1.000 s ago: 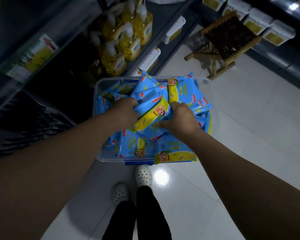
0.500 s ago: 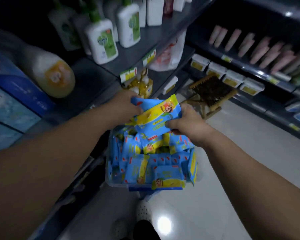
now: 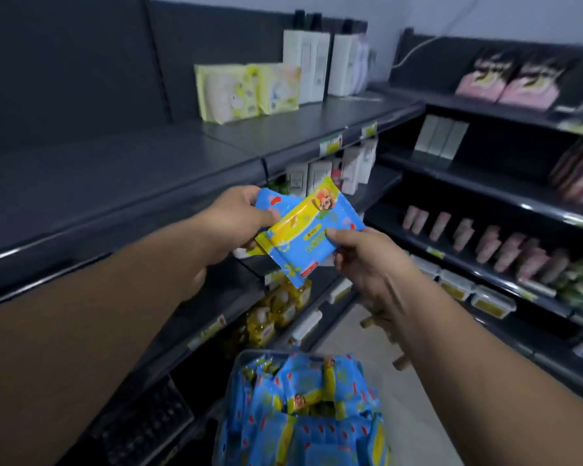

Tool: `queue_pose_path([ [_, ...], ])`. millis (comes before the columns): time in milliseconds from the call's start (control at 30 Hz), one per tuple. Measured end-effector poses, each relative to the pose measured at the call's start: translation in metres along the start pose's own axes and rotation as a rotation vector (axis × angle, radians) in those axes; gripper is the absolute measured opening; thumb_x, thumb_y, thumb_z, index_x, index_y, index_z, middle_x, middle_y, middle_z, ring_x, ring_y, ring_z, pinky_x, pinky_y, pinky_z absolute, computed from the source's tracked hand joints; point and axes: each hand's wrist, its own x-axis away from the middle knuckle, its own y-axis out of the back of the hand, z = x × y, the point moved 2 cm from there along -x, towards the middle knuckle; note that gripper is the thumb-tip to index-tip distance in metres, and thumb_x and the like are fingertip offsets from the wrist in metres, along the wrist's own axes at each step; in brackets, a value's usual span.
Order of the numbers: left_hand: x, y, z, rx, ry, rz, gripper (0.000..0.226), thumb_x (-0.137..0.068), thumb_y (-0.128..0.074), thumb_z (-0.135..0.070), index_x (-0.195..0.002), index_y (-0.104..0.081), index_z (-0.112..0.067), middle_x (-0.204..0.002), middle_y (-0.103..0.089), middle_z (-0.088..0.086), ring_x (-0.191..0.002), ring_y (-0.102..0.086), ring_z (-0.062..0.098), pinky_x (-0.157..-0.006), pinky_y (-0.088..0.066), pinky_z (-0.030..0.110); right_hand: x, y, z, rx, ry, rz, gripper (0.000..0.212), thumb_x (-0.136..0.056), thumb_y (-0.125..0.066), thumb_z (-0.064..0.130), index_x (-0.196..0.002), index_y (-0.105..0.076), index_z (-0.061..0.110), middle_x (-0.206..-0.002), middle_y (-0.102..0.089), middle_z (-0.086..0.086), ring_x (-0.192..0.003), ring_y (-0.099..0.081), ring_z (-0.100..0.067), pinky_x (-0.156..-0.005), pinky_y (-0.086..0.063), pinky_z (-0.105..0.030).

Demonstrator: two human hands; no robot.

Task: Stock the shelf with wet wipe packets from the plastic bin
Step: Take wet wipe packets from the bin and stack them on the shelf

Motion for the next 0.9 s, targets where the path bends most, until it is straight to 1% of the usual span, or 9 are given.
queue_pose_path([
  [67,0.006,0.016,-0.009,-0.001,-0.018,-0.039,0.013,-0.094,-0.059,-0.015,-0.106,-0.063,-0.01,-0.077,-0.061,0.006,-0.058,-0.051,0.017,-0.048,-0.043,0.023,0.0,-0.019,0.009,-0.053,-0.038,0.039,0.011,-0.088,-0.061,0.002,-0.094,-0.062,0.012,-0.081,-0.074,-0.002,-0.072,-0.07,-0.014,-0.06,-0.052,-0.021],
  [133,0.015,0.036,-0.015,-0.005,-0.038,-0.104,0.013,-0.093,-0.06,-0.013,-0.104,-0.064,-0.009,-0.081,-0.066,0.01,-0.06,-0.055,0.018,-0.053,-0.045,0.025,0.004,-0.041,0.019,-0.096,-0.069,0.114,0.016,-0.093,-0.056,0.007,-0.107,-0.061,0.011,-0.099,-0.073,-0.007,-0.088,-0.069,-0.02,-0.075,-0.057,-0.034],
  [233,0.029,0.071,-0.02,0.066,-0.024,-0.195,0.008,-0.092,-0.059,-0.008,-0.096,-0.065,-0.012,-0.093,-0.07,0.014,-0.07,-0.062,0.022,-0.063,-0.051,0.03,0.014,-0.08,0.034,-0.166,-0.035,0.258,0.023,-0.099,-0.046,0.01,-0.119,-0.056,0.009,-0.115,-0.068,-0.013,-0.095,-0.069,-0.027,-0.075,-0.056,-0.05],
  [367,0.055,0.133,-0.018,0.096,0.006,-0.31,0.011,-0.094,-0.056,-0.009,-0.102,-0.062,-0.008,-0.089,-0.068,0.013,-0.065,-0.062,0.023,-0.056,-0.053,0.031,0.022,-0.14,0.044,-0.163,0.026,0.313,0.028,-0.101,-0.044,0.019,-0.127,-0.05,0.01,-0.107,-0.069,-0.013,-0.073,-0.073,-0.026,-0.051,-0.058,-0.049],
  [500,0.086,0.198,-0.008,0.116,0.048,-0.42,0.009,-0.097,-0.052,-0.013,-0.103,-0.06,-0.013,-0.093,-0.067,0.01,-0.064,-0.063,0.02,-0.048,-0.053,0.028,0.037,-0.205,0.041,-0.048,-0.105,0.362,0.031,-0.102,-0.043,0.024,-0.126,-0.056,0.009,-0.103,-0.072,-0.01,-0.062,-0.072,-0.027,-0.042,-0.055,-0.044],
  [567,0.107,0.236,0.004,0.153,0.073,-0.497,0.01,-0.097,-0.052,-0.013,-0.104,-0.059,-0.015,-0.098,-0.067,0.01,-0.067,-0.064,0.02,-0.049,-0.054,0.028,0.05,-0.244,0.035,0.029,-0.13,0.46,0.031,-0.1,-0.043,0.01,-0.128,-0.055,0.007,-0.097,-0.073,-0.013,-0.062,-0.072,-0.029,-0.042,-0.054,-0.04],
  [667,0.141,0.293,0.026,0.192,0.145,-0.566,0.017,-0.096,-0.052,-0.007,-0.111,-0.06,-0.01,-0.102,-0.068,0.013,-0.07,-0.065,0.02,-0.05,-0.056,0.027,0.071,-0.306,0.02,0.106,-0.144,0.624,0.044,-0.088,-0.039,-0.008,-0.127,-0.054,0.002,-0.107,-0.069,-0.022,-0.072,-0.072,-0.035,-0.05,-0.056,-0.037],
  [800,0.19,0.373,0.059,0.179,0.213,-0.669,0.02,-0.093,-0.054,0.0,-0.112,-0.06,-0.003,-0.099,-0.068,0.015,-0.069,-0.064,0.019,-0.051,-0.056,0.027,0.092,-0.395,-0.015,0.227,-0.148,0.711,0.039,-0.088,-0.041,-0.011,-0.123,-0.056,-0.004,-0.099,-0.072,-0.02,-0.071,-0.073,-0.031,-0.05,-0.058,-0.037],
  [900,0.224,0.431,0.084,0.185,0.208,-0.777,0.019,-0.093,-0.054,0.0,-0.111,-0.061,-0.003,-0.102,-0.069,0.017,-0.075,-0.064,0.023,-0.072,-0.06,0.039,0.104,-0.459,-0.041,0.359,-0.117,0.749,0.031,-0.09,-0.046,-0.009,-0.118,-0.058,-0.006,-0.098,-0.072,-0.019,-0.069,-0.072,-0.029,-0.05,-0.059,-0.036],
])
